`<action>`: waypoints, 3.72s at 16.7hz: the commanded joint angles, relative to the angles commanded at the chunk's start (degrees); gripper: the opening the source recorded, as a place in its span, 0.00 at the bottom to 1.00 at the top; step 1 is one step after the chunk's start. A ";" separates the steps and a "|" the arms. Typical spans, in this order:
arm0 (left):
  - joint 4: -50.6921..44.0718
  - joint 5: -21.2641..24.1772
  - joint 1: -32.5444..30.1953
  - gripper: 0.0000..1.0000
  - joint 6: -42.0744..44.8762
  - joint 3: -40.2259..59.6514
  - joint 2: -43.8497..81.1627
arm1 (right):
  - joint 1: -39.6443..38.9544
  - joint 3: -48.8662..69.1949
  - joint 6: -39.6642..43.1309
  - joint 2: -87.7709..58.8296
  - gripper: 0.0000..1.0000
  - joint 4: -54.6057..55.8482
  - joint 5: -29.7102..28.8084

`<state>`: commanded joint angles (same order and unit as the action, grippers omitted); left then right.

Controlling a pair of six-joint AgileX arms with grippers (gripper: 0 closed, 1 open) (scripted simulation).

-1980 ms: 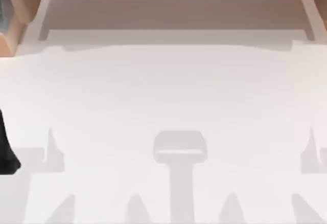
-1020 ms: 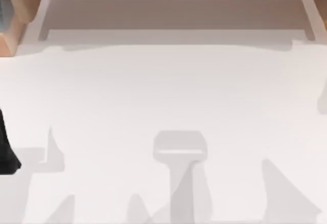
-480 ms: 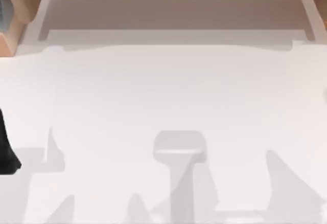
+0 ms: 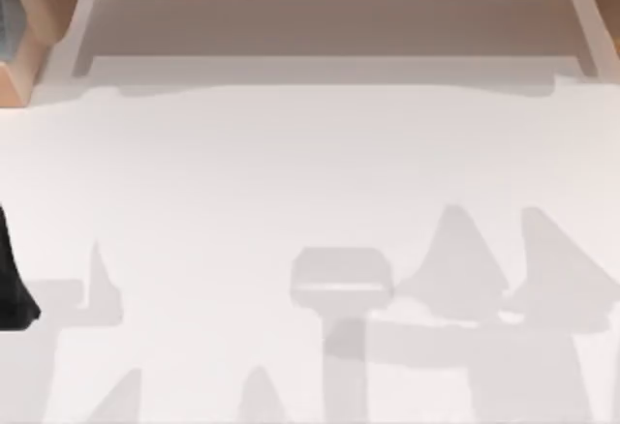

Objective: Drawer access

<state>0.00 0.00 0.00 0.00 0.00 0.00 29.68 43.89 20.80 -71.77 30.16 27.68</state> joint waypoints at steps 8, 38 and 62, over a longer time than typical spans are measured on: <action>0.00 0.00 0.00 1.00 0.00 0.00 0.00 | -0.57 12.31 42.85 -38.09 1.00 23.91 -2.15; 0.00 0.00 0.00 1.00 0.00 0.00 0.00 | -4.72 25.68 68.49 -63.07 0.62 35.41 -4.85; 0.00 0.00 0.00 1.00 0.00 0.00 0.00 | -2.00 13.76 68.35 -58.14 0.00 41.47 -2.19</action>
<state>0.00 0.00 0.00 0.00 0.00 0.00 27.67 57.64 89.15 -129.91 71.63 25.49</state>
